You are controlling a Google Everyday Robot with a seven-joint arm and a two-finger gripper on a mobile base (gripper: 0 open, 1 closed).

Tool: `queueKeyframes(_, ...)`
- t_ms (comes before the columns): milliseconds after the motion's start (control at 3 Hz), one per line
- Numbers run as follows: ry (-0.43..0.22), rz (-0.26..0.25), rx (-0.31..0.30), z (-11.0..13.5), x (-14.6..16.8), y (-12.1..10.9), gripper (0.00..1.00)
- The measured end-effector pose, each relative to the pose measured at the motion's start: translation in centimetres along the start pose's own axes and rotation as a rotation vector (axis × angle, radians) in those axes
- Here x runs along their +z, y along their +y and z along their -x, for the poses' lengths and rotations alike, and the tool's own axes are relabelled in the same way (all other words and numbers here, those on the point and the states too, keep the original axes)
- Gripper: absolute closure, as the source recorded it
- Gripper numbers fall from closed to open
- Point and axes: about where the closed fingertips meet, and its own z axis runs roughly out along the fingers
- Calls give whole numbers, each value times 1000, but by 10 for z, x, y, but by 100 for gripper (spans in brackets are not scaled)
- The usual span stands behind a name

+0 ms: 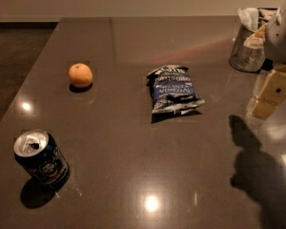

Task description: Knock pepsi can over

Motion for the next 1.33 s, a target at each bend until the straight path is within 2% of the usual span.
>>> queueKeyframes(333,-1,-1,0,0,0,0,0)
queueKeyframes(667,-44,18,3,7,6,7,0)
queueKeyframes(1000,-133,64,-17,23,21,26,0)
queueKeyframes(1333,-260,162,-73,56,43,63,0)
